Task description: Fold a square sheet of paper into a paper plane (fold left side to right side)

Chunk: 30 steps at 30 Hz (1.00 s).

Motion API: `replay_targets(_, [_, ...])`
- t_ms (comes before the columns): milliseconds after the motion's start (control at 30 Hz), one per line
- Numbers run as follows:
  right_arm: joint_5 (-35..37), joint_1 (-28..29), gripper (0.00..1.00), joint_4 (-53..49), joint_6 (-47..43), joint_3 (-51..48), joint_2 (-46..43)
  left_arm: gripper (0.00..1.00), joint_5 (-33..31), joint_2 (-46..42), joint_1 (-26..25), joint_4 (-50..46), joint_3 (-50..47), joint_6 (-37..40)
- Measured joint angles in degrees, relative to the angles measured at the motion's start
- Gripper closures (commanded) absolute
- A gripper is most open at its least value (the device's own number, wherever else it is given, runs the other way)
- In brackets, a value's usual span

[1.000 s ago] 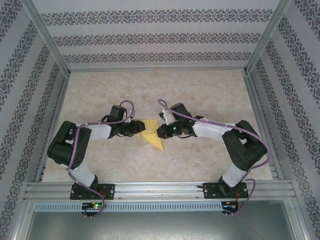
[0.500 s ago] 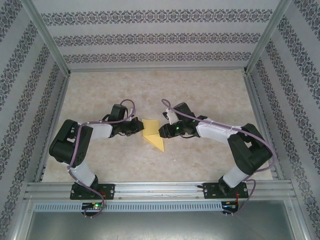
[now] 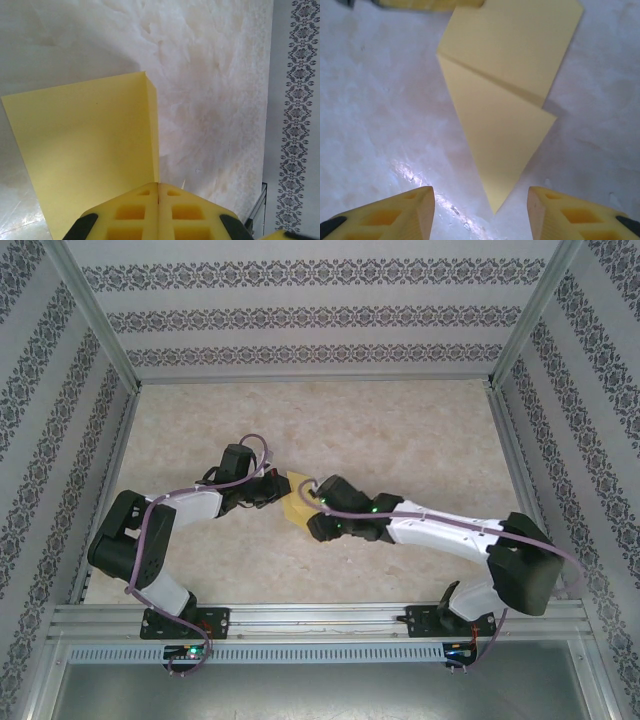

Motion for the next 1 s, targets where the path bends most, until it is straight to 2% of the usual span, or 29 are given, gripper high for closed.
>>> replay_targets(267, [11.9,6.1,0.47,-0.3,1.3,4.1,11.0,1.00,0.0,0.0,-0.4,-0.8,1.2,-0.1])
replay_targets(500, [16.2,6.9,0.52,-0.2,1.5,6.4,15.5,1.00,0.0,-0.1,-0.7,-1.1,1.7,-0.1])
replay_targets(800, [18.1,7.0,0.66,-0.2,1.9,7.0,17.6,1.00,0.0,-0.1,-0.7,-2.3,1.8,0.0])
replay_targets(1000, [18.6,7.0,0.81,-0.2,2.0,7.1,18.5,0.98,0.0,-0.1,-0.7,-2.4,2.0,0.0])
